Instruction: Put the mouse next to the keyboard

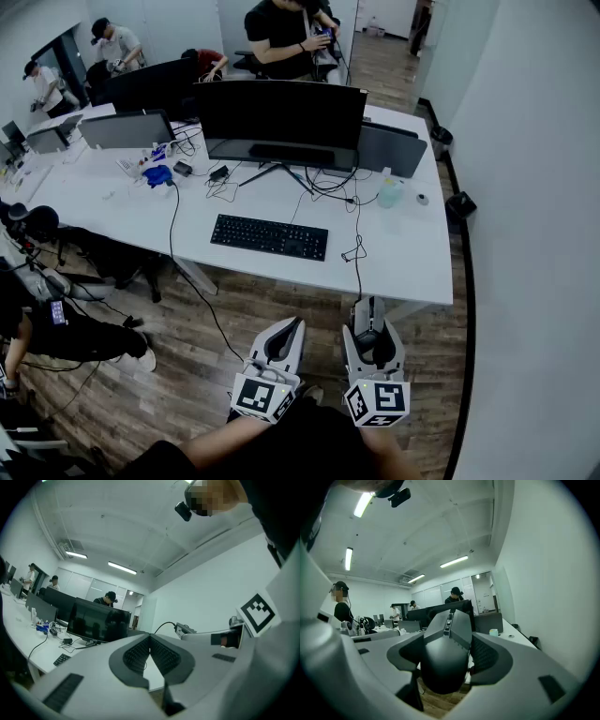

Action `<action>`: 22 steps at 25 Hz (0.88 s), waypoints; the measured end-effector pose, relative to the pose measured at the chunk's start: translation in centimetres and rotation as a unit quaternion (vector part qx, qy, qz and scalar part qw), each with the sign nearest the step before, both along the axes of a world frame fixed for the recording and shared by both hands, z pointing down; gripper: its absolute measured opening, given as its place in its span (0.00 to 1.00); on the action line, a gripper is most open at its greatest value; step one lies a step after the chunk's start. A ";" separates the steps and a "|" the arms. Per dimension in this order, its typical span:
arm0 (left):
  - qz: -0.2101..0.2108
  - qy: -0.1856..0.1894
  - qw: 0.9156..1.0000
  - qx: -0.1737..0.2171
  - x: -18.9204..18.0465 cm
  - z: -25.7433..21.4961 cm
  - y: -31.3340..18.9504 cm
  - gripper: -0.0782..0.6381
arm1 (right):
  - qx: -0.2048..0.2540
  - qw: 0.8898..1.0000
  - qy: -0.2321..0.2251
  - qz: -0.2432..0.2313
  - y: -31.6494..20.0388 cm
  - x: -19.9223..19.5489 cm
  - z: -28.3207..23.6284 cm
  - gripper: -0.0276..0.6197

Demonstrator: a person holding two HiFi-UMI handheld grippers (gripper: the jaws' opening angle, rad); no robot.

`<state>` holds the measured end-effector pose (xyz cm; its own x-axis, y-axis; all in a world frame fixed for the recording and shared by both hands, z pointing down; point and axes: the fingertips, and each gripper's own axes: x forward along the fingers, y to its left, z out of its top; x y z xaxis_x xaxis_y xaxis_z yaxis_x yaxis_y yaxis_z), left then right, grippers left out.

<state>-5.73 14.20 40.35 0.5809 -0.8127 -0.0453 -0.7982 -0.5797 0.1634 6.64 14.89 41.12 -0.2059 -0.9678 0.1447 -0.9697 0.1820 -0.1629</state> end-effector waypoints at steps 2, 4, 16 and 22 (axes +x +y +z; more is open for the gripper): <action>-0.003 0.002 1.000 -0.003 0.3 0.1 0.4 0.13 | 0.004 1.000 -0.006 -0.001 0.3 0.4 0.0 0.52; -0.008 0.006 1.000 -0.007 0.6 0.3 0.7 0.13 | 0.008 1.000 -0.017 0.000 0.5 0.9 -0.1 0.52; -0.028 0.002 1.000 -0.006 2.6 0.9 2.1 0.13 | 0.025 0.999 -0.039 -0.020 0.9 2.8 0.2 0.52; -0.032 -0.003 0.999 -0.012 3.0 1.1 1.7 0.13 | 0.026 0.998 -0.046 -0.019 0.0 3.5 0.0 0.52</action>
<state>-2.75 15.89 41.44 0.5272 -0.8495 -0.0218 -0.8349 -0.5226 0.1728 10.10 14.92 41.10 -0.2536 -0.9645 0.0739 -0.9431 0.2296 -0.2405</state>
